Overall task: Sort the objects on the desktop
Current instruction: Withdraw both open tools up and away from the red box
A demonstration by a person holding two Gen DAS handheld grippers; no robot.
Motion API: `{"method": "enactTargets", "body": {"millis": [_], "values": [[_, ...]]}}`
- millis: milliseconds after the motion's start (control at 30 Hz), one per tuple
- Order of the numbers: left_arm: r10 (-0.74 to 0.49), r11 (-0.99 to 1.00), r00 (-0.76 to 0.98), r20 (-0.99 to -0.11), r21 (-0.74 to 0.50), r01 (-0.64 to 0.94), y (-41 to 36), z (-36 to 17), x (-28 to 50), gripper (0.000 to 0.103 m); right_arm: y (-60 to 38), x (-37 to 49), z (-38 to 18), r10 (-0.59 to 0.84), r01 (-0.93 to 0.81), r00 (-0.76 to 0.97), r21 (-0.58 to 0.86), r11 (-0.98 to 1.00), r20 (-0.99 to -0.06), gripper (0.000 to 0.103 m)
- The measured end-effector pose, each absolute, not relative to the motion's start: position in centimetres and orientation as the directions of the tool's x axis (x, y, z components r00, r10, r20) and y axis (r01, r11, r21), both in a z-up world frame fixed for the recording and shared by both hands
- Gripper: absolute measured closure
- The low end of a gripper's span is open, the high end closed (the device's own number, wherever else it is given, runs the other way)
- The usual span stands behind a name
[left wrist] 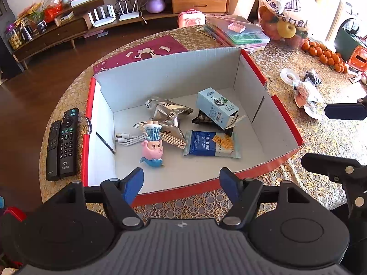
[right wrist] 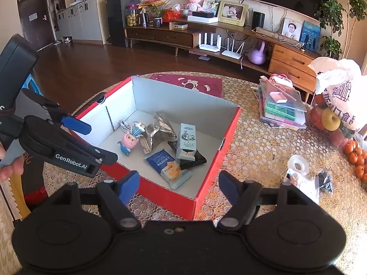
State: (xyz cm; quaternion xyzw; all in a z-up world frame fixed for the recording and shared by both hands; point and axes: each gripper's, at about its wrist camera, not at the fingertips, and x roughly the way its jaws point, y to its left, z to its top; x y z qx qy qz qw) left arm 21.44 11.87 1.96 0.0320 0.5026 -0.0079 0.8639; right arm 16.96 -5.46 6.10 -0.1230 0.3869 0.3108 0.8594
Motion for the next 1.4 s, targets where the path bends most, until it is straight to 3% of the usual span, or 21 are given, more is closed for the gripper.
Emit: {"method": "enactTargets", "body": {"millis": [400, 533, 667, 1033, 1400], "values": [[0.005, 1.000, 0.518, -0.856, 0.017, 0.019, 10.5, 2.4, 20.1, 0.019, -8.1, 15.4, 6.3, 0.452, -0.613, 0.519, 0.052, 0.788, -0.725, 0.016], [-0.012, 1.000, 0.536, -0.844, 0.002, 0.026, 9.9, 2.7, 19.5, 0.001, -9.0, 14.9, 6.3, 0.452, -0.607, 0.524, 0.055, 0.792, -0.722, 0.014], [-0.022, 0.999, 0.547, -0.837, 0.002, 0.042, 9.2, 2.8, 18.9, 0.001, -10.1, 14.5, 6.3, 0.452, -0.593, 0.530, 0.067, 0.802, -0.717, 0.006], [-0.029, 0.999, 0.585, -0.811, -0.011, 0.034, 8.0, 2.6, 17.3, 0.001, -12.8, 13.9, 6.1, 0.441, -0.545, 0.558, 0.091, 0.834, -0.703, 0.004], [-0.011, 1.000, 0.700, -0.714, 0.002, 0.017, 5.9, 3.9, 15.3, 0.001, -16.5, 11.8, 5.8, 0.383, -0.473, 0.640, 0.052, 0.880, -0.666, 0.004]]}}
